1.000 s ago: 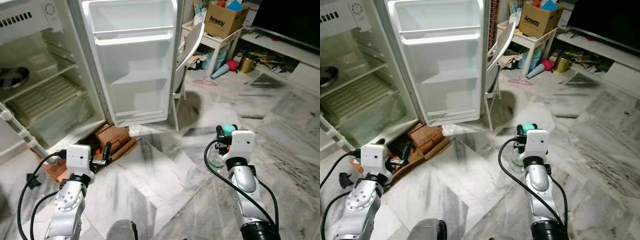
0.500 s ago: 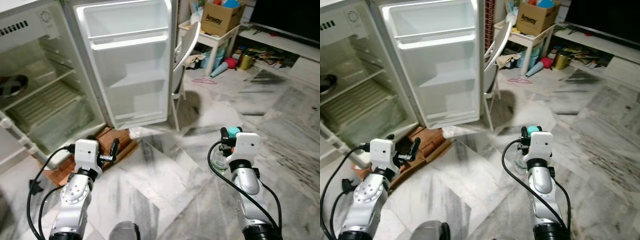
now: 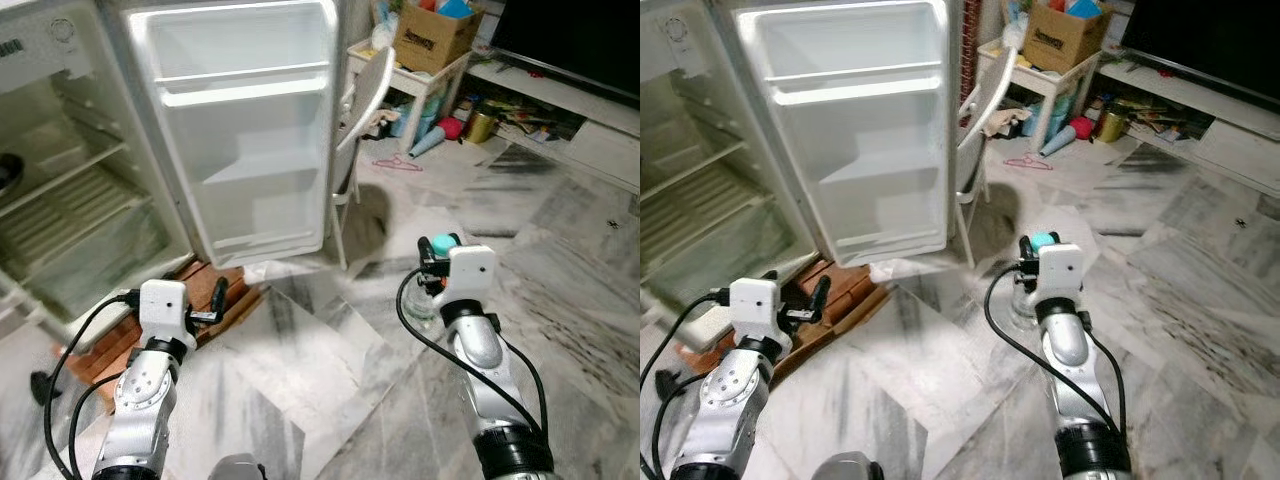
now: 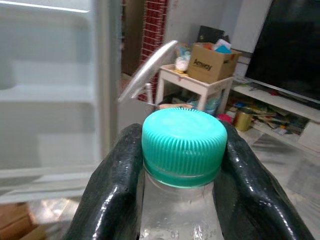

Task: Restocking fridge

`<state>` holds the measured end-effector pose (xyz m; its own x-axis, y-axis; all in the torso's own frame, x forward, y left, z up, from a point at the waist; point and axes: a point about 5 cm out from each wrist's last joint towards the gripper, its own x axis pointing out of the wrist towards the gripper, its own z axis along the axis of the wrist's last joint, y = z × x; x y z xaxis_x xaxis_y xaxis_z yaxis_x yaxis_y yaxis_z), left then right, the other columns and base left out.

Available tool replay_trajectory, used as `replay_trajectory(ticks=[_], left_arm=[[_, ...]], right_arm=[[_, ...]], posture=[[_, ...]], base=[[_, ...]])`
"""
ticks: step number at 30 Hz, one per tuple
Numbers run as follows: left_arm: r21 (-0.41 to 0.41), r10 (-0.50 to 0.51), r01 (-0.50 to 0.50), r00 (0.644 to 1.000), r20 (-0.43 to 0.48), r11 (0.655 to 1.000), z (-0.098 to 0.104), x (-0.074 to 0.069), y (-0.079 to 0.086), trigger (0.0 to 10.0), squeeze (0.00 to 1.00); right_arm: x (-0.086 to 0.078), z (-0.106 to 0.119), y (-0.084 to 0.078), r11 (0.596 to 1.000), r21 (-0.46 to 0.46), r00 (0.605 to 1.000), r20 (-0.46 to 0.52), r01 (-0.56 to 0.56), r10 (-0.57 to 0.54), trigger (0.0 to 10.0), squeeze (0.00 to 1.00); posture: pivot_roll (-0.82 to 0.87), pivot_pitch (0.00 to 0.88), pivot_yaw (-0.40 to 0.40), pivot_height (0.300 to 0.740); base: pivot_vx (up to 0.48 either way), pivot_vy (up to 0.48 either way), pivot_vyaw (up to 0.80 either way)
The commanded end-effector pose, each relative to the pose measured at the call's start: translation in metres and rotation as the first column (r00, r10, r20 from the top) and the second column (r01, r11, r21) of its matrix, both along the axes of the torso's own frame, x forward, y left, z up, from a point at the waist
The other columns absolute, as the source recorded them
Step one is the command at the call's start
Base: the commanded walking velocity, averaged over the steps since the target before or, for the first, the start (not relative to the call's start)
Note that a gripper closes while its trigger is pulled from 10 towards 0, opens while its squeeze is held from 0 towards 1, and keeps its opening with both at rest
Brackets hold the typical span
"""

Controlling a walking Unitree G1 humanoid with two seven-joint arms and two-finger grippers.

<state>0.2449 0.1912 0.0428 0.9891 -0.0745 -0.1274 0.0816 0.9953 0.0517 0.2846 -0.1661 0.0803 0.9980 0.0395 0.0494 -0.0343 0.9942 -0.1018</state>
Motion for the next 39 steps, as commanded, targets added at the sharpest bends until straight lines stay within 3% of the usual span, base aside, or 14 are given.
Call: replay_trajectory(ticks=[1,8,17,39], left_arm=[[-0.017,-0.014,0.014,1.000,-0.001,1.000,-0.001,0.001,-0.007,10.0,0.00],[-0.019,0.002,-0.003,1.000,-0.002,1.000,-0.001,0.003,-0.005,10.0,0.00],[-0.024,0.017,-0.017,1.000,-0.009,1.000,-0.001,0.005,-0.004,10.0,0.00],[-0.011,0.009,-0.009,1.000,0.000,1.000,-0.001,0.008,-0.006,10.0,0.00]], right_arm=[[0.000,-0.002,-0.007,1.000,-0.019,1.000,-0.002,0.001,-0.001,10.0,0.00],[0.004,0.001,-0.005,1.000,-0.023,1.000,0.005,-0.019,0.019,10.0,0.00],[0.006,0.001,-0.002,0.999,-0.016,0.999,0.008,-0.039,0.039,10.0,0.00],[0.011,0.000,0.000,0.999,-0.023,0.999,0.019,-0.045,0.046,10.0,0.00]], posture=[[0.08,0.023,-0.041,0.740],[0.08,0.020,-0.045,0.740],[0.08,0.018,-0.045,0.740],[0.09,0.011,-0.040,0.740]], base=[[0.428,0.000,0.00],[0.427,0.000,0.00],[0.350,0.322,0.00],[0.276,0.365,0.56]])
